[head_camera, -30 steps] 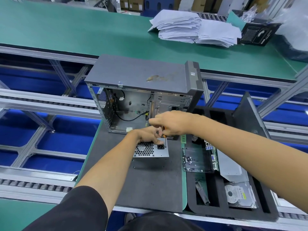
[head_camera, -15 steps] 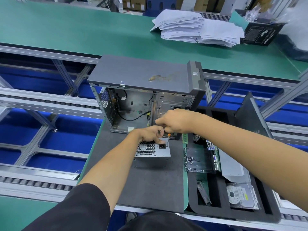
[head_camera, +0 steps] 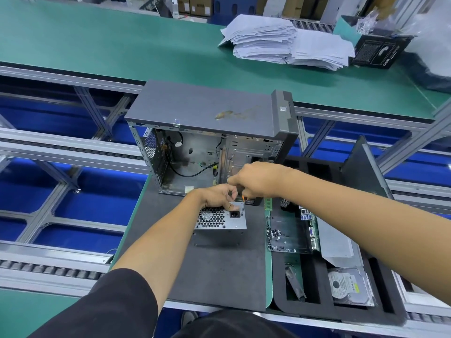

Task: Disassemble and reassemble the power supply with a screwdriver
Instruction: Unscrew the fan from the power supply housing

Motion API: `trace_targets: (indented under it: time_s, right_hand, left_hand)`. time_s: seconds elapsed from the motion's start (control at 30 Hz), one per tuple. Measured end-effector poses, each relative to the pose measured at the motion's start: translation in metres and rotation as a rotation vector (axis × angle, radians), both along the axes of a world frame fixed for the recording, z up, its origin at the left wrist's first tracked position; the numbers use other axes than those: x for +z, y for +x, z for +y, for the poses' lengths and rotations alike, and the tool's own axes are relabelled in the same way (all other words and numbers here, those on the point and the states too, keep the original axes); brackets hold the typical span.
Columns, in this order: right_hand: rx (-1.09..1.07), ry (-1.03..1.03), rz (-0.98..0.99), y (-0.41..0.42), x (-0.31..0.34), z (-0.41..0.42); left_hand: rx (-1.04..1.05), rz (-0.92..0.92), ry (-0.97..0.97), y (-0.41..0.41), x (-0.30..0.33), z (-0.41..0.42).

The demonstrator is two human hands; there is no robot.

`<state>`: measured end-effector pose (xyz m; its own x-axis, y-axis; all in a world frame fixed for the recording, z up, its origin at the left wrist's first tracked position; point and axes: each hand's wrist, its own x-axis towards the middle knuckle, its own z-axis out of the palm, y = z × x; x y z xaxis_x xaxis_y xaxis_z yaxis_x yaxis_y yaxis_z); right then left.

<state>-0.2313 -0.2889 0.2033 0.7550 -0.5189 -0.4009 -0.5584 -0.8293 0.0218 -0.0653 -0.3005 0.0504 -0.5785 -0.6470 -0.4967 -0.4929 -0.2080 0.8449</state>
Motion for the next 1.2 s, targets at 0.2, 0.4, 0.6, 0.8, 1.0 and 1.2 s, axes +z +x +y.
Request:
trace_targets:
  time_s: [0.2, 0.4, 0.6, 0.8, 1.0, 1.2]
  right_hand:
    - [-0.085, 0.003, 0.02, -0.002, 0.003, -0.001]
    - [-0.006, -0.217, 0.012, 0.013, 0.012, -0.001]
    - [-0.003, -0.229, -0.013, 0.039, 0.001, 0.005]
    - [0.02, -0.219, 0.019, 0.058, -0.009, 0.01]
    - [0.005, -0.239, 0.055, 0.067, -0.008, 0.013]
    - [-0.011, -0.259, 0.086, 0.069, -0.008, 0.016]
  left_hand:
    - [-0.029, -0.003, 0.005, 0.002, 0.01, 0.006]
    - [-0.054, -0.021, -0.165, 0.026, 0.021, 0.021]
    - [0.269, -0.241, -0.567, 0.109, 0.008, 0.064]
    - [0.306, -0.353, -0.465, 0.175, -0.02, 0.132]
    - [-0.002, -0.472, -0.445, 0.19, -0.045, 0.167]
    - [0.067, -0.514, -0.464, 0.189, -0.057, 0.17]
